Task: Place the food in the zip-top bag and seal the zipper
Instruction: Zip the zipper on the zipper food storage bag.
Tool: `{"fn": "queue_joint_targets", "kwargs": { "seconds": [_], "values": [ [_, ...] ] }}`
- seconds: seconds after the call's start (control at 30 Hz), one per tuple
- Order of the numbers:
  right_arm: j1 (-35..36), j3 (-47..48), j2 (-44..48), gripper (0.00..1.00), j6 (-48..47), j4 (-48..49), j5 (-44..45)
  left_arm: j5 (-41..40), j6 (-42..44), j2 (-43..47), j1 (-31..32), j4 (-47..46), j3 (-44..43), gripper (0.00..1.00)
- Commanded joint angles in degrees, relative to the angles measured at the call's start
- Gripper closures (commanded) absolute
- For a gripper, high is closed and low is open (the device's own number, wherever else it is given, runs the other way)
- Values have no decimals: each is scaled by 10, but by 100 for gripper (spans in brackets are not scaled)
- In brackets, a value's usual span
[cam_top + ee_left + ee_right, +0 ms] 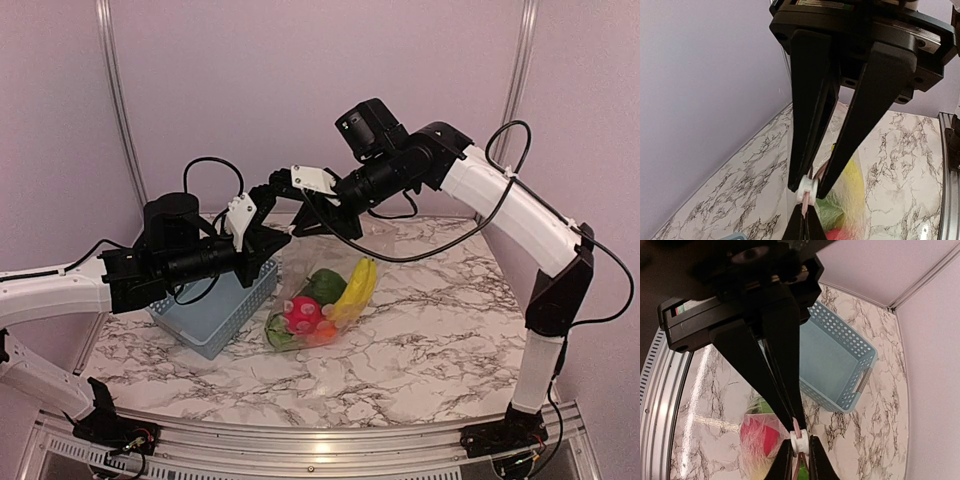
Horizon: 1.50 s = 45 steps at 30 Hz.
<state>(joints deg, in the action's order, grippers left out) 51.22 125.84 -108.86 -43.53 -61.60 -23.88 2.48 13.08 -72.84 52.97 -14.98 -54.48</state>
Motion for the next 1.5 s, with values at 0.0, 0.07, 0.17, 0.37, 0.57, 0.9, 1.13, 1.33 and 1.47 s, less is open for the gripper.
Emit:
{"fn": "queue_joint_targets", "kwargs": {
  "seconds": [0.0,0.07,0.17,0.37,0.57,0.9,1.13,1.33,1.47],
  "values": [
    [2,16,-11,93,7,3,-1,-3,2,-3,-1,-20,0,100],
    [3,12,-9,96,4,0,3,-6,0,-1,-1,-22,3,100],
    [3,2,-4,100,-4,-3,16,-15,-2,1,-1,-27,7,100],
    [-16,21,-9,100,-21,-40,80,-39,-1,16,-3,-28,20,100],
    [-53,37,-5,100,-29,-80,97,-53,-9,27,-8,-28,36,100],
    [-109,-21,39,100,-47,-104,127,-58,-13,45,-23,-20,49,100],
    [-141,-52,55,100,-58,-111,134,-58,-17,58,-32,-17,58,100],
    [-163,-63,60,100,-65,-116,138,-56,-18,59,-36,-16,59,100],
    [-178,-76,68,100,-73,-121,136,-55,-19,59,-38,-16,59,100]
  ]
}}
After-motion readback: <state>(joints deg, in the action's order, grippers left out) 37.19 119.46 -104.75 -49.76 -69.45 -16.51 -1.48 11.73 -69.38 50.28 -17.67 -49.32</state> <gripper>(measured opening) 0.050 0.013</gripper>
